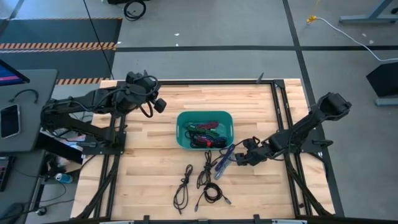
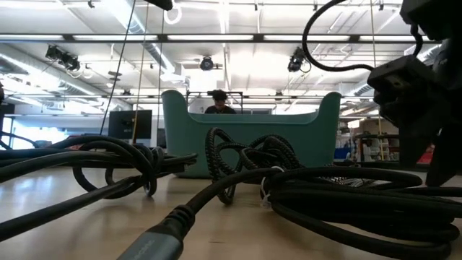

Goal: Pick and place USB-C Cables
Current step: Put the gray charger cable into the light blue bin

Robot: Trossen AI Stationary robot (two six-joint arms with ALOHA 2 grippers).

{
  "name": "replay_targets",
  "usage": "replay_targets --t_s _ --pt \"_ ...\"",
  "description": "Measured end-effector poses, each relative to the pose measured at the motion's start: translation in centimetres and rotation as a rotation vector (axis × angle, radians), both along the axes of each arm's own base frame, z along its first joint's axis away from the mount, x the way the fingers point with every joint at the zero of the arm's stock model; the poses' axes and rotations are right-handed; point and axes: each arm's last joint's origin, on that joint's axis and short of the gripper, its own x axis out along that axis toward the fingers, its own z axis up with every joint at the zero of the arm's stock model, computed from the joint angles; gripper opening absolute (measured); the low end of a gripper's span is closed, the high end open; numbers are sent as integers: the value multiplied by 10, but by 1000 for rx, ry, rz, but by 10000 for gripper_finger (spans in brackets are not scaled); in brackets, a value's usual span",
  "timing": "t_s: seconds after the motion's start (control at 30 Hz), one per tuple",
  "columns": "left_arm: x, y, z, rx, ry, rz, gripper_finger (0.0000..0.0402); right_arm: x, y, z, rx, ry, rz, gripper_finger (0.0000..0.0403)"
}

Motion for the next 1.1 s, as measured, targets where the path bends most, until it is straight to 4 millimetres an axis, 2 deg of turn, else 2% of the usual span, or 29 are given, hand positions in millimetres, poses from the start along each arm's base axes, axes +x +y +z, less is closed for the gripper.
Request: replay_targets --t_s 0.2,0.57,1.1 --pt "0 0 0 0 1 0 50 5 -6 -1 2 -10 -1 191" --pt "0 0 0 4 7 -3 50 19 -15 5 -71 -154 24 190" --pt "0 0 0 3 8 -3 50 21 -25 0 -108 -111 22 190"
